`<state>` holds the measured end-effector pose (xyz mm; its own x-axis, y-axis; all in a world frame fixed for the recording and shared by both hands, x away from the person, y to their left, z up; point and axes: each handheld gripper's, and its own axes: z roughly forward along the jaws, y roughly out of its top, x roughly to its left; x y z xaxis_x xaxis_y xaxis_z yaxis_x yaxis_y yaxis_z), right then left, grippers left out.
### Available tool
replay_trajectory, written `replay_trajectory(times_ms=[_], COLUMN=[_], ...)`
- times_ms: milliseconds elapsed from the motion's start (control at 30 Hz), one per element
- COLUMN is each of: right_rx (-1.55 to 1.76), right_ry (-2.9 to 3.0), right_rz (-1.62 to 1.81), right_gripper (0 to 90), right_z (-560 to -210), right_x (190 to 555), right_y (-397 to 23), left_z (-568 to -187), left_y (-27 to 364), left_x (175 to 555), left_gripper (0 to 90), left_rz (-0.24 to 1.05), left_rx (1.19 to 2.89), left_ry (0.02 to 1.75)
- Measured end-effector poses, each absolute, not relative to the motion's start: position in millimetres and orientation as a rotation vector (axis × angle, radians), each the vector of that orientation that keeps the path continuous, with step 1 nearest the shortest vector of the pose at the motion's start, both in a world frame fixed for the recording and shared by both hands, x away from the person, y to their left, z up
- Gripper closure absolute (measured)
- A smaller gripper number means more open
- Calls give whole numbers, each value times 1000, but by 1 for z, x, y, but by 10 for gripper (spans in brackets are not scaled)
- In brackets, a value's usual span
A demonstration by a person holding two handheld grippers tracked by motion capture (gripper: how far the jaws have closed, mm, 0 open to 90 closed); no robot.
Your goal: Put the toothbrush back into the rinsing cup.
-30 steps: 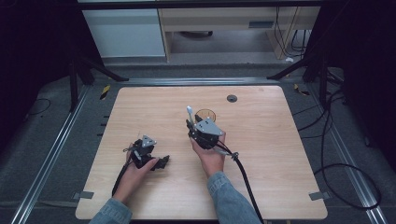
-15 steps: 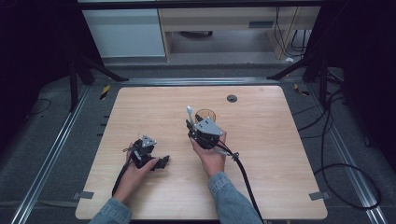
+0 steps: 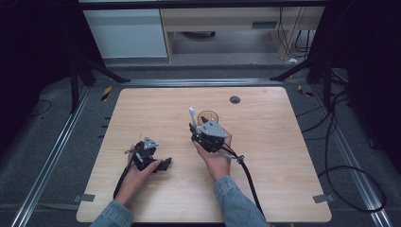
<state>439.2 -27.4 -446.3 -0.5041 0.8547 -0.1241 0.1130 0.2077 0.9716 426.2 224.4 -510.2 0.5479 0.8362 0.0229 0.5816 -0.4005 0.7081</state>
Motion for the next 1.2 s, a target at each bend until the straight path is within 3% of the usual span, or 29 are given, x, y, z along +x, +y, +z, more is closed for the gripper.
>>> replay_trajectory(times_ms=[200,533,967,1200], right_rx=[921,943,960,954], right_ry=[1813,1883,2007,2072], right_rz=[1326,1282,1217,1160], right_gripper=[322,176,79,69], right_z=[-443,-438,-430,-428], right_x=[436,432,426,422], right_y=[-29,-33,-48,-62], left_z=[-510,-510,-510,-510], left_y=[224,224,224,224], left_x=[426,426,426,426], left_gripper=[0,0,0,0], left_rz=[501,500,500,500], left_rx=[2128,2128,2129,2129], left_ry=[1137,1137,1135,1135])
